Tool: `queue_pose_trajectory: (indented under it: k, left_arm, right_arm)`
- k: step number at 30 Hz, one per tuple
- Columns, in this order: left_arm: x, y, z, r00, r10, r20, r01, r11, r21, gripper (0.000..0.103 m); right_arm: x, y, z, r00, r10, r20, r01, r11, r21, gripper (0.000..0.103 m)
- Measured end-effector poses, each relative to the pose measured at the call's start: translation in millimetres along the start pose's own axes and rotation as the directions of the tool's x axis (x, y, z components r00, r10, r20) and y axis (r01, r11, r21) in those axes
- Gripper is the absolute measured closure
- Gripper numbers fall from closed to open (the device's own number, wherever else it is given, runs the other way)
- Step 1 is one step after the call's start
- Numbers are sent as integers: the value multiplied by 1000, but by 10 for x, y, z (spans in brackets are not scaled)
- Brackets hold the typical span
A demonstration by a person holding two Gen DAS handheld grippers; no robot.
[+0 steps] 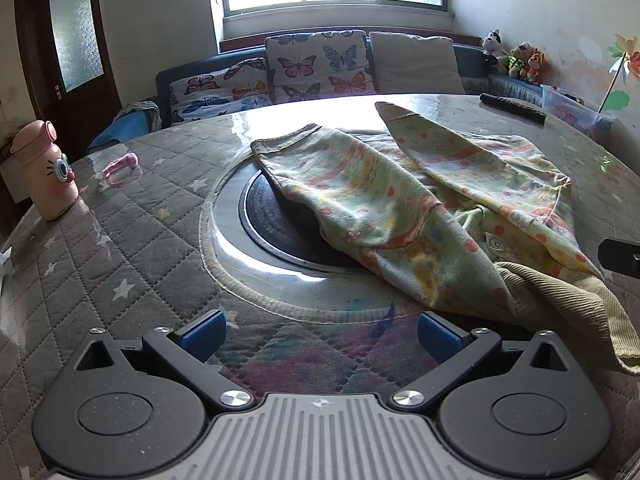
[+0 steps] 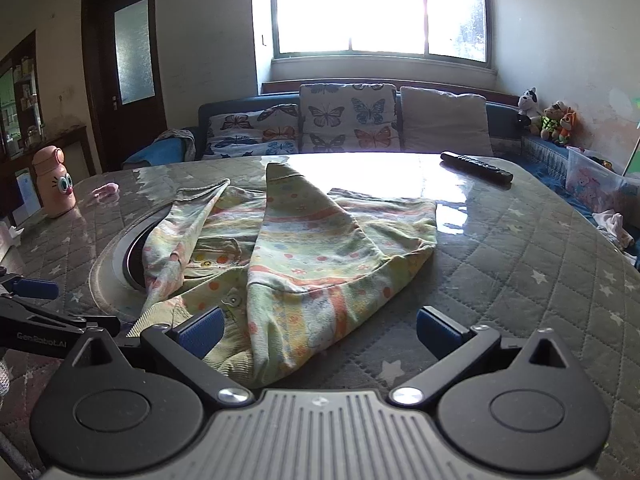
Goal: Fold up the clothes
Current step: 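Reach both grippers toward the crumpled pastel shirt lying on the table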
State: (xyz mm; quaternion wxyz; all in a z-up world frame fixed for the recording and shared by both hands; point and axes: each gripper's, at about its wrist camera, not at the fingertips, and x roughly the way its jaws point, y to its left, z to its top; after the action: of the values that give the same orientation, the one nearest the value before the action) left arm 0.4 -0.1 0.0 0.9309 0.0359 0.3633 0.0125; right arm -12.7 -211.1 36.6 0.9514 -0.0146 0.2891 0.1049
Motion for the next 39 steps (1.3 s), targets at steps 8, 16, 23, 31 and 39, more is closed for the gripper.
queue_pose_trajectory:
  k: [8, 16, 23, 31, 39]
  left_arm:
    - [32, -17, 29, 1000, -10, -2, 10, 1000, 4, 0]
    - [44, -5, 112, 1000, -16, -1, 16, 1000, 11, 0]
    - [98, 5, 210, 1000, -6, 6, 6, 1000, 17, 0]
    - [191, -16, 382, 1000, -6, 18, 6, 999, 31, 0]
    - [312, -55, 584, 1000, -10, 29, 8, 999, 48, 0]
  right_arm:
    - [73, 95, 20, 1000, -1, -9, 1, 1000, -5, 0]
    - [134, 45, 97, 1000, 26, -14, -26, 1000, -11, 0]
    - [254, 50, 156, 999, 43, -27, -43, 999, -28, 0]
    - [486, 12, 280, 996, 63, -55, -66, 997, -51, 0]
    - [794, -21, 492, 994, 76, -74, -81, 995, -59, 0]
